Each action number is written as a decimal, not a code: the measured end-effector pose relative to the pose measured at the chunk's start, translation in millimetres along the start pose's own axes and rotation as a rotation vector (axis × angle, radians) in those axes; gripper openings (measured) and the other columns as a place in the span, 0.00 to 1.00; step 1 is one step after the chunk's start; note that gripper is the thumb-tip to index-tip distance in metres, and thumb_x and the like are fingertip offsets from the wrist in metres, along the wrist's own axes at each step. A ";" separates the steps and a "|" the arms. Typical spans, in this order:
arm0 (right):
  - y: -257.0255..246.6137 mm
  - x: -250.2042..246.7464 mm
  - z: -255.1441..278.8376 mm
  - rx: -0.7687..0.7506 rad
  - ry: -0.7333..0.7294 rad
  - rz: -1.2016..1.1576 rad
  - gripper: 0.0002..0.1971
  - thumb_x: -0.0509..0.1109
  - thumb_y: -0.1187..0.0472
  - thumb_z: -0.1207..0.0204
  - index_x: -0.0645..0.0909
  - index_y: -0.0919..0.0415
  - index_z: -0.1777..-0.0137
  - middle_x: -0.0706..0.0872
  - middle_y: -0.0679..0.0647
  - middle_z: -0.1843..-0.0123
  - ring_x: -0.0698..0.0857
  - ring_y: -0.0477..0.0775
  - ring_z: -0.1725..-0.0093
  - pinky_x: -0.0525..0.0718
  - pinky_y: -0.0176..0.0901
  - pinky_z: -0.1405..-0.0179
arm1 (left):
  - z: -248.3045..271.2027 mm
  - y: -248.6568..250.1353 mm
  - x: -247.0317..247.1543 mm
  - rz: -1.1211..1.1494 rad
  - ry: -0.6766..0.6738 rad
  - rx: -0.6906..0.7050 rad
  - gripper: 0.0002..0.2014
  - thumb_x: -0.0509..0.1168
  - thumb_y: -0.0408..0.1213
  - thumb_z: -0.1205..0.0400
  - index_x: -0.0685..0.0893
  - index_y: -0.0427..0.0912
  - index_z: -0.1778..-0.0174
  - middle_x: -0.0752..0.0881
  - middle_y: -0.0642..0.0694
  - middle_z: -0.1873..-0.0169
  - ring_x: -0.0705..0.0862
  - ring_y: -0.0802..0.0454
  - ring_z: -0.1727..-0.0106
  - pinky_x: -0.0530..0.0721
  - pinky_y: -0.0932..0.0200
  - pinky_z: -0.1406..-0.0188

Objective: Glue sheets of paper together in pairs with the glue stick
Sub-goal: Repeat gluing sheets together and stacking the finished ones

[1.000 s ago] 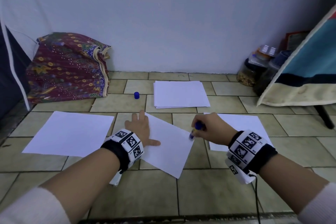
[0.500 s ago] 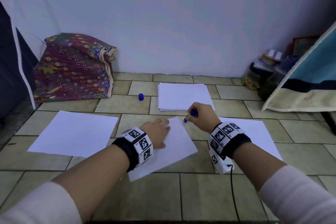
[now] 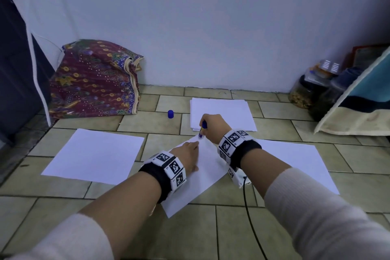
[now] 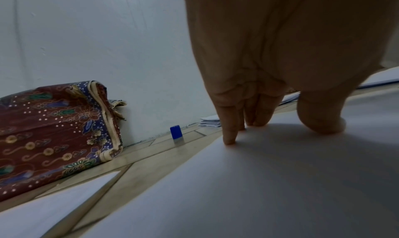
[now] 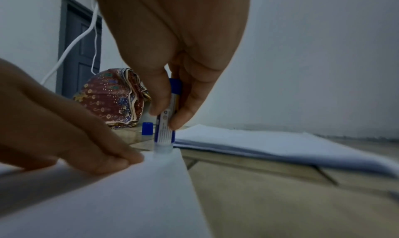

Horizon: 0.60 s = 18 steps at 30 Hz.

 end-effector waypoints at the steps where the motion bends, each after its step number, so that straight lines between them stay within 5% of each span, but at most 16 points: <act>1: -3.8 -0.1 -0.7 -0.010 -0.026 0.058 0.11 0.68 0.69 0.23 0.79 0.66 0.41 0.86 0.59 0.45 0.82 0.59 0.42 0.81 0.44 0.48 | -0.2 -1.0 1.5 0.006 -0.003 -0.007 0.32 0.61 0.43 0.16 0.58 0.35 0.20 0.64 0.44 0.22 0.66 0.47 0.24 0.73 0.50 0.34; 13: 16.7 -2.7 36.8 -0.091 -0.111 0.238 0.08 0.68 0.68 0.23 0.81 0.65 0.45 0.85 0.58 0.47 0.82 0.56 0.50 0.80 0.42 0.55 | -4.2 -1.1 8.2 -0.023 -0.041 0.000 0.33 0.60 0.43 0.15 0.54 0.35 0.18 0.58 0.46 0.19 0.62 0.47 0.21 0.71 0.50 0.31; 18: 25.1 -0.1 56.5 -0.103 -0.143 0.208 0.04 0.66 0.69 0.23 0.79 0.63 0.51 0.84 0.48 0.62 0.79 0.51 0.57 0.77 0.38 0.63 | -4.4 -0.2 8.0 -0.069 -0.040 0.013 0.32 0.60 0.43 0.14 0.56 0.34 0.18 0.55 0.48 0.17 0.60 0.47 0.20 0.73 0.47 0.30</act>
Point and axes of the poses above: each hand's wrist, its own z-axis away from the middle knuckle, its own x-axis out of the palm, y = z × x, the point moved 10 cm from there along -z, towards the middle knuckle
